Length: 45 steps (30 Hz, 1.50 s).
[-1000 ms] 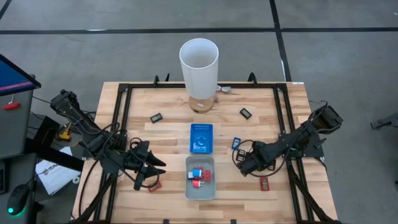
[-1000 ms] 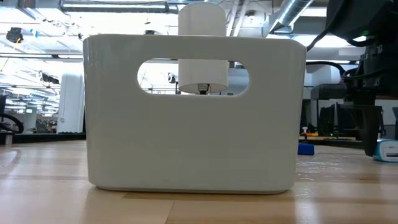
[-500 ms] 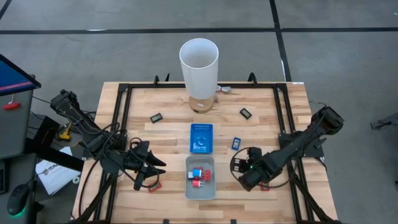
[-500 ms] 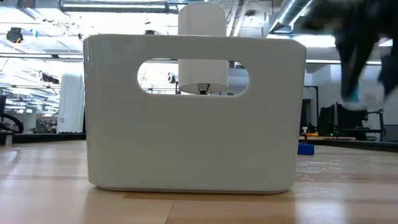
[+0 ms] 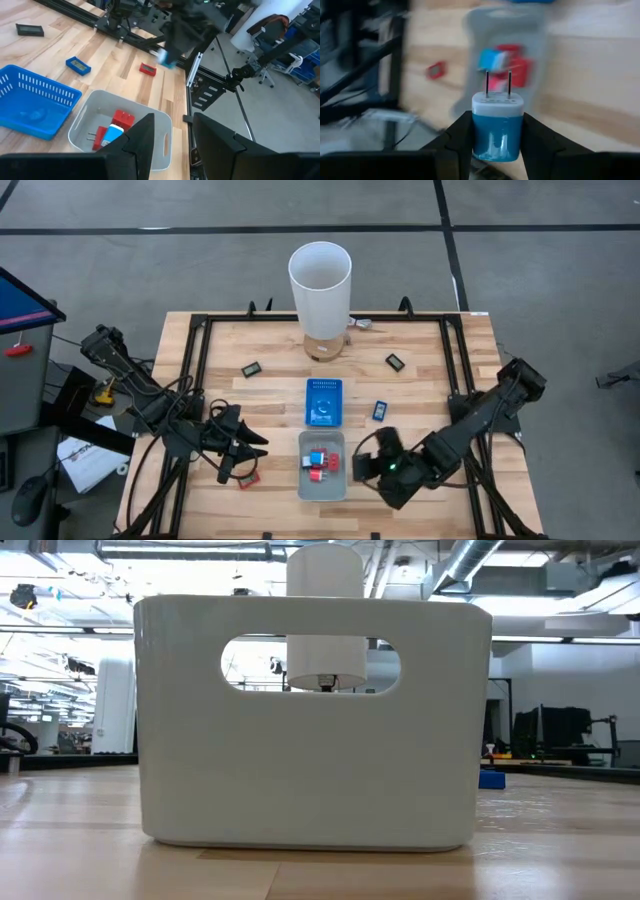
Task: Pick & Place Office items
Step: Put the blue charger adapter into the gray bin
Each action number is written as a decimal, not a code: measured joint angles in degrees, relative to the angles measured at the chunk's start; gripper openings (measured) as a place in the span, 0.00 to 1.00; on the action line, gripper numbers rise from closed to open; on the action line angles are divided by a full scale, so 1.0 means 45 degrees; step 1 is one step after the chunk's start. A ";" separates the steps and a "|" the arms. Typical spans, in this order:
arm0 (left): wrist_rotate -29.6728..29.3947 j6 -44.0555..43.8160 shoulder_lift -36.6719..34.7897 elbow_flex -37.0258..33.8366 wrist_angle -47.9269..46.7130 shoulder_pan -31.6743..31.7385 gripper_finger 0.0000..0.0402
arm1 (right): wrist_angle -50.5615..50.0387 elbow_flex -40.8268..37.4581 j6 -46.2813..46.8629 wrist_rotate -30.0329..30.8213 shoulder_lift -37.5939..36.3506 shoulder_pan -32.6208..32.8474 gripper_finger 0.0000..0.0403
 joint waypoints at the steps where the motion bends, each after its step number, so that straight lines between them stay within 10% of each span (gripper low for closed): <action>1: -0.0003 0.0001 0.0000 0.0000 -0.0005 0.0000 0.33 | 0.0436 0.0232 -0.0441 -0.0005 0.0204 -0.0034 0.29; 20: -0.0096 -0.0019 0.0000 0.0000 0.0013 0.0000 0.33 | 0.1862 0.3973 -0.2857 -0.2571 0.4867 -0.1082 0.29; 45: -0.0094 0.0226 0.0000 0.0000 -0.0063 0.0000 0.33 | -0.0121 0.3974 -0.3955 -0.4416 0.5552 -0.2557 0.29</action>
